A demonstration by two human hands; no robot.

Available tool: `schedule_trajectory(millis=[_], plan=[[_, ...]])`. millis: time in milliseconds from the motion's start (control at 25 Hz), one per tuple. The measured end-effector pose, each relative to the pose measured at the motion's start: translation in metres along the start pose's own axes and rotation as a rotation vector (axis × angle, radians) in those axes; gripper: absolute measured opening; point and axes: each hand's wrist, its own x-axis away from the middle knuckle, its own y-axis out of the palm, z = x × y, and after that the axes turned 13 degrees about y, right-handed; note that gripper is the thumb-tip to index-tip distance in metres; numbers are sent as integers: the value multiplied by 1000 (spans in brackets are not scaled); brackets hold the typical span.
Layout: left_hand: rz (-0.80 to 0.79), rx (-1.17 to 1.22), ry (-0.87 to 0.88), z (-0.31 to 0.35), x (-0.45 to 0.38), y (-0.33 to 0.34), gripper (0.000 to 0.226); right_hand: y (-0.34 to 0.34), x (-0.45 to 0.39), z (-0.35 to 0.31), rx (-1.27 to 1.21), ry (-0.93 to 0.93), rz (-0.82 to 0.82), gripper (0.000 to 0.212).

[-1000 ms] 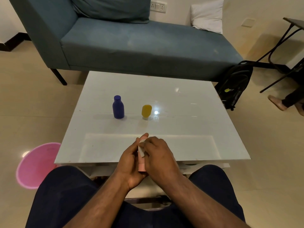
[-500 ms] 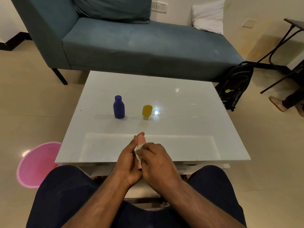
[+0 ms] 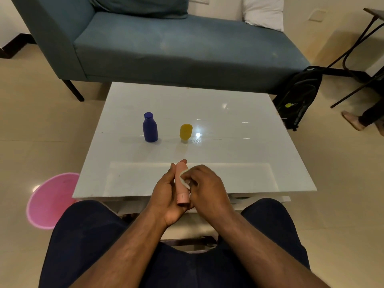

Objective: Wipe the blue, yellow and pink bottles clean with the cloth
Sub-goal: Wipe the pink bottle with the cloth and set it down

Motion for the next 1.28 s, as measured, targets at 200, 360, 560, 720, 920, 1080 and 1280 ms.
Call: schedule_trajectory(millis=[200,360,560,720,920,1080,1280], plan=[[36,-11,-14,1,-1,-4,49,6,28,-7,82,-153,-79,27],[-20,-3,-14,0,0,0,48,2,1,2,-20,16,6,22],[-2,-12,8,4,-1,1,53,7,29,-9,67,-149,-62,28],[33,12,-38,3,2,4,55,5,-2,-1,-36,12,41,21],[60,41,-23,6,-3,-3,62,11,28,-8,-110,7,4,22],[43,31,-42,3,-3,-2,58,2,8,-7,-179,73,46,18],[80,21,-24,3,-3,-3,55,4,14,-15,-213,87,32,16]])
